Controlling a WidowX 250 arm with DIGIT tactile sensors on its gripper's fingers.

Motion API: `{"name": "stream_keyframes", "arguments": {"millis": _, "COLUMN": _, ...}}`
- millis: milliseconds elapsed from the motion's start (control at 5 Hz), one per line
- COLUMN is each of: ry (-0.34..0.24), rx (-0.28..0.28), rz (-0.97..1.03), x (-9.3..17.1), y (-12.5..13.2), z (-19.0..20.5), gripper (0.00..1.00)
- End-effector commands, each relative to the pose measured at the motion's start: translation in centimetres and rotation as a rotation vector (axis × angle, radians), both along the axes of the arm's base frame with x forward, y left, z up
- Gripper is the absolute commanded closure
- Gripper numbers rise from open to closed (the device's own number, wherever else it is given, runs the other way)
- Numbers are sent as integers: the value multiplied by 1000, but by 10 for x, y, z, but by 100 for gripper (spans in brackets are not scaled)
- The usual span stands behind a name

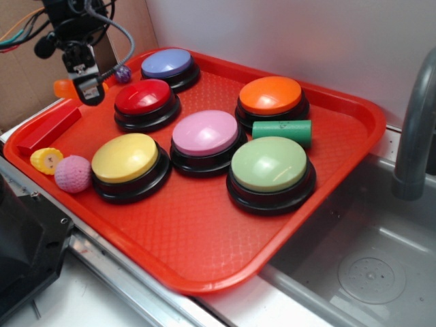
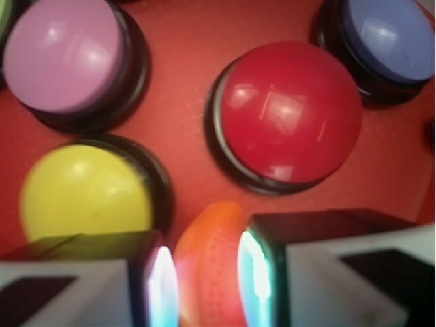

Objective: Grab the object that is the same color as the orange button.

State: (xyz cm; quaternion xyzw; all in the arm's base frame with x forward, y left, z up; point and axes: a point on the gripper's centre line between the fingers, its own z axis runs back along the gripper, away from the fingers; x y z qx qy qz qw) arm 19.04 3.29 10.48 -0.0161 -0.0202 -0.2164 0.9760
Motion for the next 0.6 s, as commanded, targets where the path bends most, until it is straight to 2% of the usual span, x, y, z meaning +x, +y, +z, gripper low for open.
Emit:
{"name": "stream_keyframes", "arguments": {"millis": 0, "ry": -36, "rx": 29, "rz": 309, "x": 16, "y": -40, "z": 53, "gripper": 100}}
{"name": "stream_keyframes", "arguments": {"millis": 200, "ry": -73, "rx": 20, "rz": 405, "x": 17, "y": -51, "z": 65, "gripper": 100}}
{"name": "stream_keyframes", "arguments": {"millis": 400, "ry": -28, "rx": 48, "rz": 481, "x": 17, "y": -48, "z": 65, "gripper": 100}}
